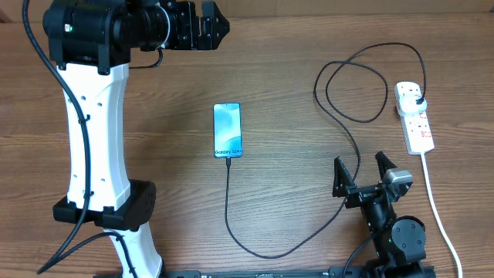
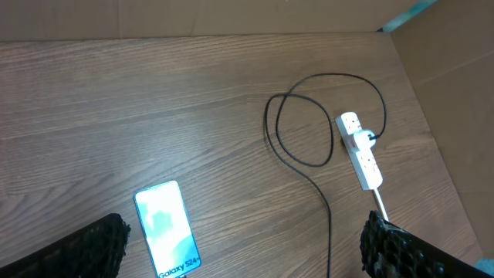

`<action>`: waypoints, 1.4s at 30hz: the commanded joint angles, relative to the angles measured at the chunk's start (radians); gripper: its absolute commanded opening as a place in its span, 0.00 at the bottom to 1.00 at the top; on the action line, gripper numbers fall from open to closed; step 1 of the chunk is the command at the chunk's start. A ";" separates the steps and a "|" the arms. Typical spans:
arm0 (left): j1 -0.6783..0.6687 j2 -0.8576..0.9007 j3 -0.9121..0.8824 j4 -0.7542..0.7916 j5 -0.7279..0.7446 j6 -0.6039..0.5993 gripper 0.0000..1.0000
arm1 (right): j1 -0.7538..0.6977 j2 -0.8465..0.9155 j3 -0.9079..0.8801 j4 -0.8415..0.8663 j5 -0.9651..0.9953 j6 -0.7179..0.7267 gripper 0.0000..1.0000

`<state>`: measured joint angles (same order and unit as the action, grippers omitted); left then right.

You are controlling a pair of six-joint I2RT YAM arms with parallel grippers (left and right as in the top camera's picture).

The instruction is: Plug charger to phone and switch on socket

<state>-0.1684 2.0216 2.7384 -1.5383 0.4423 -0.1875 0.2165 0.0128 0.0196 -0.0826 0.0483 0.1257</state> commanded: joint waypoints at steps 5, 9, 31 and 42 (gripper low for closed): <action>0.003 0.006 0.013 0.001 0.015 0.008 1.00 | -0.005 -0.010 -0.012 0.003 -0.010 -0.007 1.00; 0.003 0.006 0.013 0.001 0.015 0.008 1.00 | -0.005 -0.010 -0.012 0.003 -0.010 -0.007 1.00; 0.002 0.006 0.013 0.001 0.015 0.008 1.00 | -0.005 -0.010 -0.012 0.004 -0.010 -0.007 1.00; -0.001 -0.024 -0.021 0.002 0.014 0.008 1.00 | -0.005 -0.010 -0.012 0.004 -0.010 -0.007 1.00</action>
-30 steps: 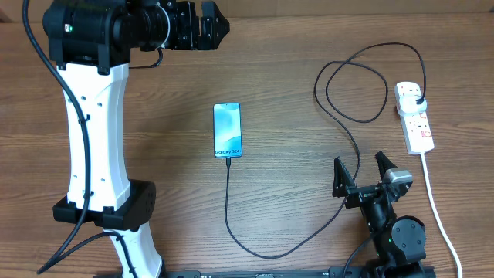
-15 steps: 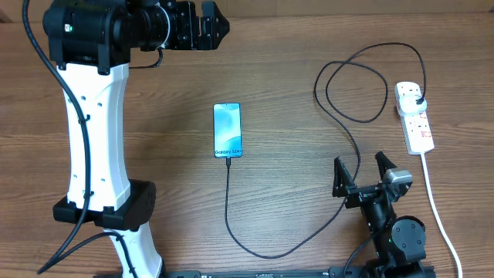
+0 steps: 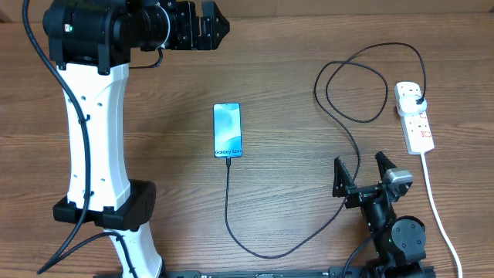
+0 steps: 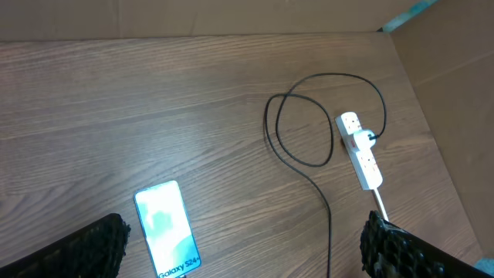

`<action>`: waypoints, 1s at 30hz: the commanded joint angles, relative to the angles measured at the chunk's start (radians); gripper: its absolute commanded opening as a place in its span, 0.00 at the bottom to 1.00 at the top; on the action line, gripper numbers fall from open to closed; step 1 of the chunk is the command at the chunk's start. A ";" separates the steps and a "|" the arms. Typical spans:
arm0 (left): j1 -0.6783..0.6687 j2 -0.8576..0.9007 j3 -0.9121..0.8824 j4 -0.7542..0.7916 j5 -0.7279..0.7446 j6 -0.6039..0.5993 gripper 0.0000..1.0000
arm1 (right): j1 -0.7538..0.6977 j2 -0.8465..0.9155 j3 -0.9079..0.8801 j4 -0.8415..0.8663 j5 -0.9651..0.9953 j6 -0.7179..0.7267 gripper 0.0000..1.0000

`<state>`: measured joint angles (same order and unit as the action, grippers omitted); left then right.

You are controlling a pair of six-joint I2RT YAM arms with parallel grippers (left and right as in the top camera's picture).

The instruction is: Plug charger to phone and switch on socket

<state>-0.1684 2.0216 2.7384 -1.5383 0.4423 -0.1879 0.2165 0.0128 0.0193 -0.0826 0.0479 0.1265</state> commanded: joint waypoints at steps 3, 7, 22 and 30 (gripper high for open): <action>-0.002 -0.094 -0.153 0.002 0.014 0.008 0.99 | -0.005 -0.010 -0.011 0.004 -0.009 -0.008 1.00; -0.002 -0.236 -0.418 0.002 0.014 0.008 1.00 | -0.005 -0.010 -0.011 0.004 -0.009 -0.008 1.00; -0.001 -0.655 -1.072 0.002 0.014 0.008 0.99 | -0.005 -0.010 -0.011 0.004 -0.009 -0.008 1.00; -0.001 -0.792 -1.207 0.011 -0.026 0.008 1.00 | -0.005 -0.010 -0.011 0.004 -0.009 -0.008 1.00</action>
<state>-0.1684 1.2922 1.5742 -1.5372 0.4381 -0.1875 0.2165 0.0128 0.0185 -0.0830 0.0406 0.1261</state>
